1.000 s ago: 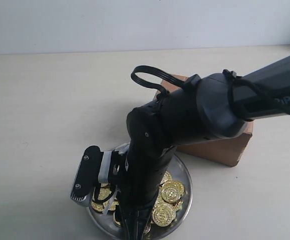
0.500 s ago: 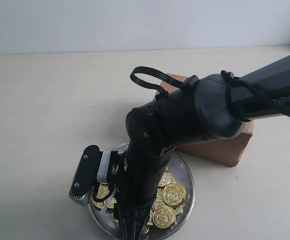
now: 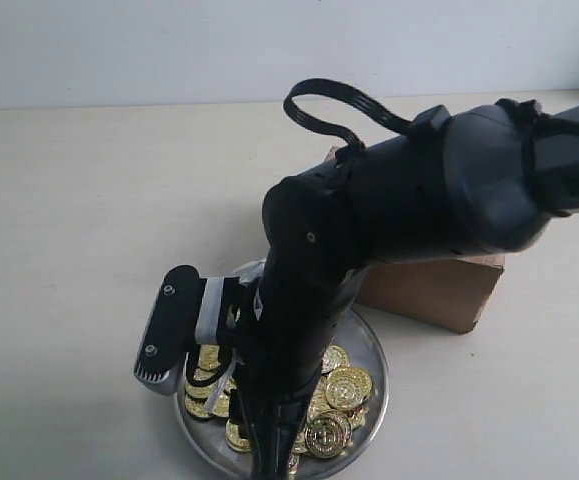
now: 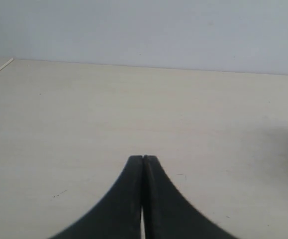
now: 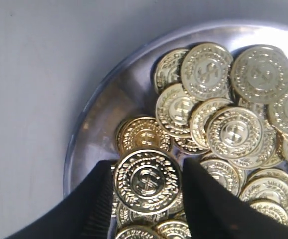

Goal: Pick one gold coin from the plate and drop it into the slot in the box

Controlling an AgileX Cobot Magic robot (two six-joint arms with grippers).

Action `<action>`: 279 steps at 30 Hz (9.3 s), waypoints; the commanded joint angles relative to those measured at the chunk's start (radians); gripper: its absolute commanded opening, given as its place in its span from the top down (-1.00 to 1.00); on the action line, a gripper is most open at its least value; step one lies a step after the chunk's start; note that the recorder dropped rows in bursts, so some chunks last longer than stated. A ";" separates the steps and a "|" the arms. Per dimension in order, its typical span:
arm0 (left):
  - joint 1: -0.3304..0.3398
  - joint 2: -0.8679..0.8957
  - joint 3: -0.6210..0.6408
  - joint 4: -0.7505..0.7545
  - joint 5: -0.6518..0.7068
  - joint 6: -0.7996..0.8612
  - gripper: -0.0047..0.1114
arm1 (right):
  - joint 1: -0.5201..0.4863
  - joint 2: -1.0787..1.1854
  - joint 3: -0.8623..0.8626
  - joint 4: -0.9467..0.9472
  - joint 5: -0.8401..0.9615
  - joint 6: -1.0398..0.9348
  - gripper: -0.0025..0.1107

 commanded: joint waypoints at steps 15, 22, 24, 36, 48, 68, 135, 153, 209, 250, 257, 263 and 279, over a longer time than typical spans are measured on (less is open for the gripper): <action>-0.002 0.003 -0.003 -0.002 -0.004 -0.004 0.92 | 0.003 -0.199 -0.002 -0.002 0.102 0.006 0.54; -0.002 0.003 -0.003 -0.366 -0.209 -0.120 0.92 | 0.003 -0.211 -0.002 -0.002 0.128 0.006 0.54; -0.002 0.003 -0.003 -0.527 -0.296 -0.125 0.92 | 0.003 -0.211 -0.002 -0.002 0.128 0.006 0.54; -0.002 0.213 -0.190 -0.547 -0.110 -0.193 0.80 | 0.003 -0.211 -0.002 -0.002 0.124 0.006 0.54; -0.002 0.788 -0.419 -1.039 0.232 0.481 0.80 | 0.003 -0.219 -0.002 -0.002 0.069 0.020 0.54; -0.057 1.378 -0.537 -1.375 0.899 1.018 0.00 | 0.003 -0.348 -0.002 -0.071 0.058 0.057 0.54; -0.325 1.632 -0.680 -1.484 0.880 1.143 0.92 | 0.003 -0.348 -0.002 -0.069 -0.034 0.112 0.54; -0.325 1.632 -0.729 -1.393 0.861 1.160 0.92 | 0.003 -0.354 -0.002 -0.123 0.006 0.178 0.05; -0.575 1.772 -1.300 -1.096 0.484 2.072 0.92 | 0.003 -1.210 0.349 -0.440 0.445 1.159 0.96; -0.694 2.313 -1.947 -0.818 0.665 1.723 0.92 | 0.003 -1.270 0.349 -0.436 0.490 1.137 0.96; -0.694 2.313 -1.947 -0.818 0.629 1.730 0.92 | 0.003 -1.270 0.349 -0.436 0.490 1.129 0.96; -0.694 2.316 -1.947 -0.816 0.626 1.730 0.92 | 0.003 -1.270 0.349 -0.436 0.490 1.122 0.96; -0.692 2.340 -1.947 -0.807 0.609 1.730 0.92 | 0.003 -1.270 0.349 -0.436 0.490 1.122 0.96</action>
